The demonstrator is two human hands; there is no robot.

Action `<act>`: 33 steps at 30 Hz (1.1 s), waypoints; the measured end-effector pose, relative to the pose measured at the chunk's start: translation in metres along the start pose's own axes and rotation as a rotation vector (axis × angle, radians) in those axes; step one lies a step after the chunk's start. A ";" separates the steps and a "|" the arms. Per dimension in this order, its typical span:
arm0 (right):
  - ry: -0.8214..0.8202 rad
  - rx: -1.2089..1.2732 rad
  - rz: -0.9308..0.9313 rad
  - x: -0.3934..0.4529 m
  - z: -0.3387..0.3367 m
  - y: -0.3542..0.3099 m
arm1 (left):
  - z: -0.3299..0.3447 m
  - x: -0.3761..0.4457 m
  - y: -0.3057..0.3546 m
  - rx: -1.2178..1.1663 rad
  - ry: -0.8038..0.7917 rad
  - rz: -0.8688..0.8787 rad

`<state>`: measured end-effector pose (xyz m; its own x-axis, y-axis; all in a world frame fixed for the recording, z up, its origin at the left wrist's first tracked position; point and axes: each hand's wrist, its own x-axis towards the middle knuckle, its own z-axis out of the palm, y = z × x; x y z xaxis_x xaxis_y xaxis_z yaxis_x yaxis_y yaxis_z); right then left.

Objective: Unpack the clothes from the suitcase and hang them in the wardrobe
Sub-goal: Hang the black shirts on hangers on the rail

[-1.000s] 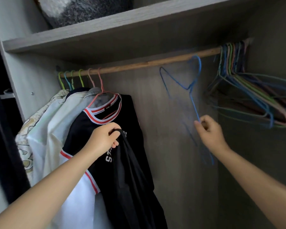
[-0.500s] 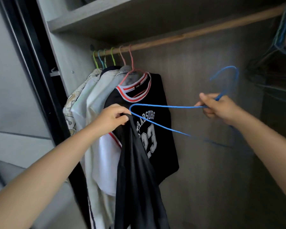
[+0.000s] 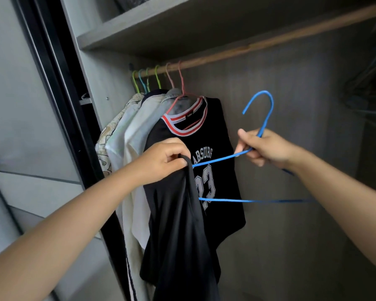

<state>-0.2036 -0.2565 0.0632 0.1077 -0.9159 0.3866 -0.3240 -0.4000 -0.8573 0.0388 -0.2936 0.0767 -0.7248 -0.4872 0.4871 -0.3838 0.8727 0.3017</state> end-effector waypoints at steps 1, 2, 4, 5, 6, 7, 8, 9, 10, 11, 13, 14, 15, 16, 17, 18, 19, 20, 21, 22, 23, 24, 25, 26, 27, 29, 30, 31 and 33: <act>0.015 0.019 0.001 0.000 0.004 0.002 | 0.001 0.000 0.002 0.010 0.015 0.018; 0.039 0.027 0.000 0.001 0.007 0.002 | 0.000 0.002 0.005 0.026 0.027 0.032; 0.085 0.054 0.008 0.001 0.013 0.000 | 0.000 0.005 0.010 0.065 0.050 0.050; 0.116 0.086 0.015 0.001 0.015 -0.003 | 0.000 0.006 0.013 0.093 0.074 0.062; 0.160 0.127 0.019 0.000 0.018 -0.006 | -0.001 0.007 0.016 0.127 0.100 0.071; 0.206 0.169 0.021 -0.001 0.021 -0.010 | -0.001 0.009 0.018 0.158 0.123 0.068; 0.250 0.207 0.024 -0.002 0.024 -0.014 | -0.001 0.011 0.019 0.181 0.141 0.052; 0.287 0.236 0.024 -0.002 0.027 -0.018 | -0.001 0.013 0.020 0.190 0.153 0.031; 0.317 0.259 0.020 -0.002 0.030 -0.022 | 0.000 0.015 0.021 0.189 0.157 0.013; 0.341 0.274 0.014 -0.002 0.032 -0.025 | 0.001 0.017 0.023 0.188 0.149 0.002; 0.383 0.285 0.001 -0.001 0.034 -0.027 | 0.004 0.018 0.024 0.216 0.129 -0.013; 0.406 0.302 -0.003 0.001 0.034 -0.028 | 0.006 0.018 0.024 0.252 0.121 -0.021; 0.432 0.318 -0.004 0.003 0.033 -0.028 | 0.007 0.018 0.024 0.285 0.118 -0.031; 0.456 0.320 -0.015 0.005 0.032 -0.029 | 0.006 0.018 0.023 0.300 0.131 -0.047; 0.500 0.281 -0.061 0.006 0.031 -0.026 | 0.004 0.017 0.021 0.298 0.164 -0.067; 0.567 0.164 -0.151 0.006 0.029 -0.020 | 0.002 0.018 0.019 0.294 0.208 -0.089; 0.649 -0.012 -0.270 0.004 0.029 -0.014 | -0.003 0.018 0.016 0.297 0.251 -0.112; 0.707 -0.151 -0.374 0.001 0.030 -0.007 | -0.008 0.018 0.014 0.306 0.291 -0.139; 0.735 -0.200 -0.478 -0.002 0.034 0.002 | -0.013 0.018 0.012 0.320 0.329 -0.168; 0.707 -0.161 -0.531 -0.008 0.044 0.008 | -0.017 0.017 0.011 0.340 0.353 -0.195; 0.629 -0.081 -0.525 -0.013 0.055 0.012 | -0.021 0.017 0.011 0.368 0.367 -0.219; 0.502 0.026 -0.469 -0.017 0.069 0.013 | -0.024 0.018 0.012 0.394 0.381 -0.238; 0.329 0.135 -0.371 -0.019 0.083 0.012 | -0.025 0.019 0.014 0.406 0.398 -0.252; 0.152 0.218 -0.239 -0.019 0.097 0.010 | -0.026 0.020 0.015 0.402 0.416 -0.259; 0.026 0.260 -0.134 -0.017 0.108 0.010 | -0.026 0.021 0.017 0.396 0.428 -0.257; -0.033 0.280 -0.064 -0.010 0.125 0.010 | -0.027 0.021 0.020 0.393 0.446 -0.255; -0.045 0.323 -0.047 -0.008 0.128 0.008 | -0.029 0.020 0.020 0.400 0.450 -0.256; -0.078 0.392 -0.030 -0.005 0.128 0.006 | -0.031 0.018 0.020 0.415 0.448 -0.259; -0.160 0.551 0.029 -0.003 0.119 0.004 | -0.038 0.011 0.018 0.468 0.441 -0.276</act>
<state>-0.0937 -0.2595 0.0188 0.2611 -0.9031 0.3409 0.2042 -0.2935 -0.9339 0.0459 -0.2843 0.1187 -0.3033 -0.5741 0.7606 -0.7982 0.5890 0.1262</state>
